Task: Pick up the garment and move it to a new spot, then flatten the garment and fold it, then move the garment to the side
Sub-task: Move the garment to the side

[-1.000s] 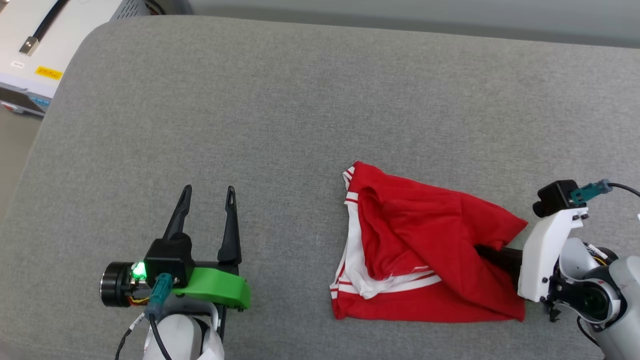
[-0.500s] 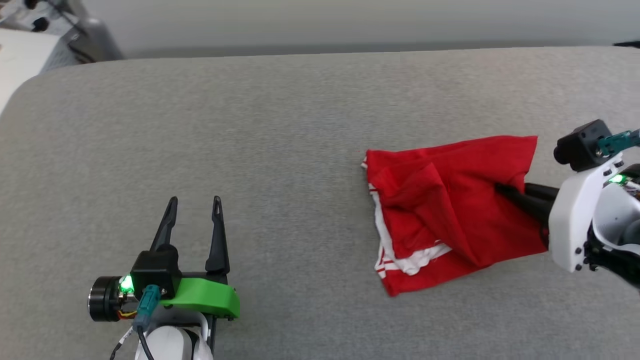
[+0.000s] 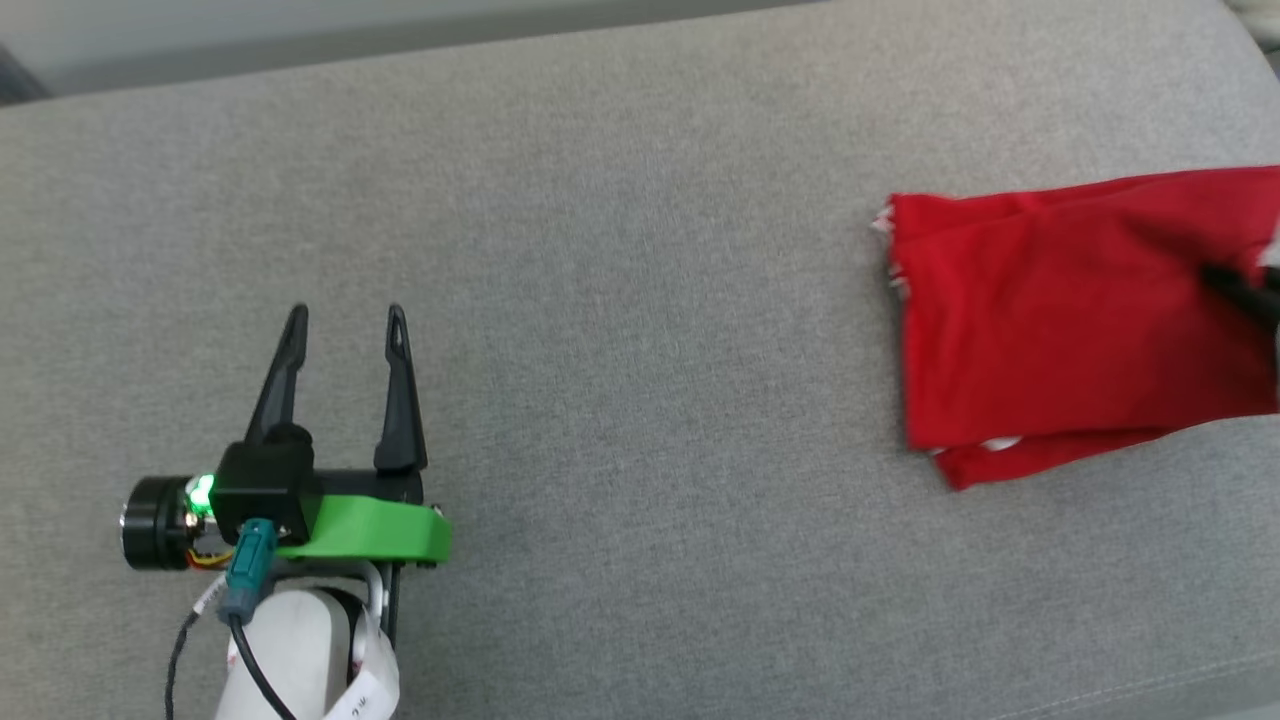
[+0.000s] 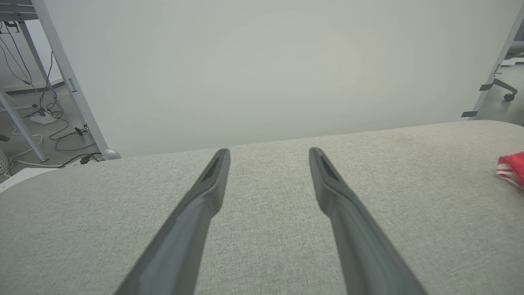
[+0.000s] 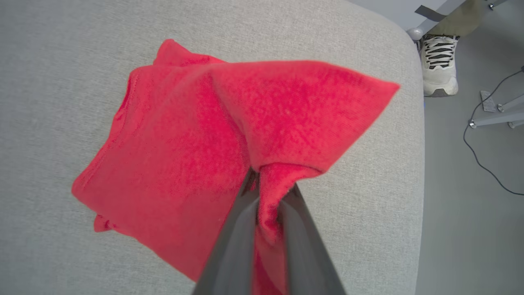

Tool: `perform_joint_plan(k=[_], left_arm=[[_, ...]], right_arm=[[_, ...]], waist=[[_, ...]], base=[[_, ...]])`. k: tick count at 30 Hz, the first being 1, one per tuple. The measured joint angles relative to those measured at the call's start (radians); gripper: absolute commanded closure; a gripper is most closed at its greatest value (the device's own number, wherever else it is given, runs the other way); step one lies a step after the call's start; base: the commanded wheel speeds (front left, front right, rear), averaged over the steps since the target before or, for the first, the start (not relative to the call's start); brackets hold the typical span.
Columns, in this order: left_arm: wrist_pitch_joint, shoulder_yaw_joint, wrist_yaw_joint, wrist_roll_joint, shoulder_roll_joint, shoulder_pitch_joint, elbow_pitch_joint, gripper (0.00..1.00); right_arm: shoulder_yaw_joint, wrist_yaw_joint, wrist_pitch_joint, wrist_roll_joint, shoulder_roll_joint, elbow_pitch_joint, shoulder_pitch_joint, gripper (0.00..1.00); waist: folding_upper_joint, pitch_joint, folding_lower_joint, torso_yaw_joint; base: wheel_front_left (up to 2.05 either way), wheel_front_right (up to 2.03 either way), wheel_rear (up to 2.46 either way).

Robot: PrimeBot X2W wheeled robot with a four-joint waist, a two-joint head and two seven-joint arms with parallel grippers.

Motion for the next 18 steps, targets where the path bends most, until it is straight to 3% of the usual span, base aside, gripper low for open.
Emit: perform_joint_plan(k=[8, 18], left_arm=[[0.000, -0.008, -0.003, 0.017, 0.016, -0.076, -0.062, 0.00], [0.000, -0.018, 0.006, 0.030, 0.025, -0.099, -0.113, 0.00]], right_arm=[[-0.052, 0.000, -0.065, -0.041, -0.092, 0.287, -0.130, 1.00], [-0.120, 0.000, -0.124, -0.134, -0.068, 0.566, -0.279, 1.00]], waist=[[0.0000, 0.142, 0.0001, -0.001], [0.0000, 0.275, 0.0002, 0.030]], base=[[0.00, 0.00, 0.00], [0.00, 0.00, 0.00]])
